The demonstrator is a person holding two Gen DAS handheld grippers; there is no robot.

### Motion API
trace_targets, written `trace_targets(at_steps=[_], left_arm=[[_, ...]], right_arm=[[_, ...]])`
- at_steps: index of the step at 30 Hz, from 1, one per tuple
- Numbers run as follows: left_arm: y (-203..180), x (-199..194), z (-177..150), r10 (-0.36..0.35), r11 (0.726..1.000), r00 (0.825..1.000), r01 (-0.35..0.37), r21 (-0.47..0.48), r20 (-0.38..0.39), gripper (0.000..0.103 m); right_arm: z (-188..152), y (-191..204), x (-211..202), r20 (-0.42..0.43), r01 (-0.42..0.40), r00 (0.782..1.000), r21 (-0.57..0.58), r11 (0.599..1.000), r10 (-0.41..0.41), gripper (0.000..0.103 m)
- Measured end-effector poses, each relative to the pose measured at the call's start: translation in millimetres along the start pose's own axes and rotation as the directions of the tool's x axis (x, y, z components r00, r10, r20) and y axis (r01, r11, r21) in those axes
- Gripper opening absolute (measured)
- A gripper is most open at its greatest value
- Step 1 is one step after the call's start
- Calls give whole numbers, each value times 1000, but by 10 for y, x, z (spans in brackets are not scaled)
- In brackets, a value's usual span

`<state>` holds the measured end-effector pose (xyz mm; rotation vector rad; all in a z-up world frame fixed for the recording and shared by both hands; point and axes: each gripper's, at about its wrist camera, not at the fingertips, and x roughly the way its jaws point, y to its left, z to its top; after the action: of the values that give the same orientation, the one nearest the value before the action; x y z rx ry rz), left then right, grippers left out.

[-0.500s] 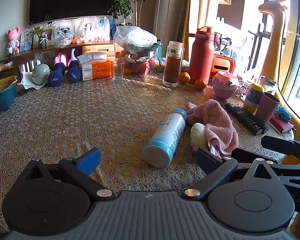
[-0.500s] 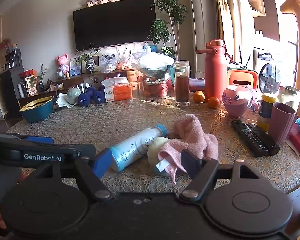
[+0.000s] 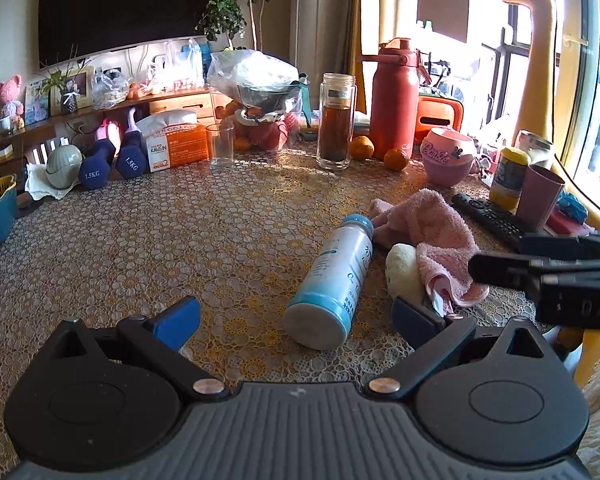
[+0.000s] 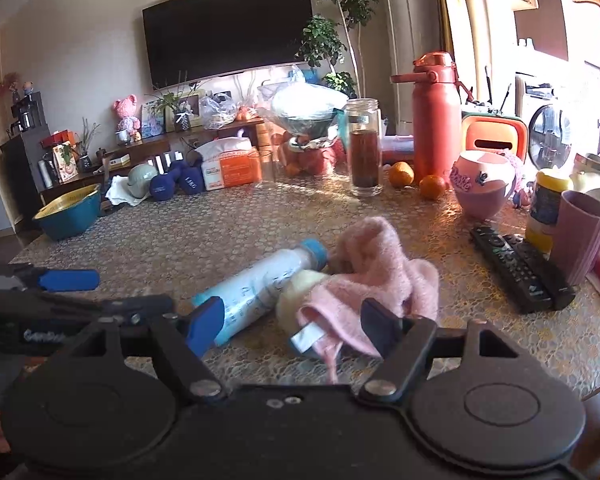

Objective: Clean container
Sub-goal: 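Grasp the pink towel with the right gripper while the left gripper grips the white-blue spray bottle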

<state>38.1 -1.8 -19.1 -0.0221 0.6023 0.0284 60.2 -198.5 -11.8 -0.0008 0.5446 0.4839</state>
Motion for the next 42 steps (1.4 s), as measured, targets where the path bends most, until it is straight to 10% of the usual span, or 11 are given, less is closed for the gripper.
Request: trace_targets(at_steps=[12,27,32,42], left_arm=[[-92,494,91,-24,999,999,26,39,-39,102],[-37,848,40,-58,997,992,64,44,-109,102],[-40,885,28,-64,996,992,70,48,-112,98],[-46,903,16,-80,995,991,86,50,-111,70]], right_arm=[[413,-755,924,-126,131,984,6,991,-129,73],[328,-792,1680,-321,90,945,59,994,-67,71],[327,-709,1646,-291,50,956,5,999,-46,33],[614,-392,1061,-119,-104,990,-225,969,78,24]])
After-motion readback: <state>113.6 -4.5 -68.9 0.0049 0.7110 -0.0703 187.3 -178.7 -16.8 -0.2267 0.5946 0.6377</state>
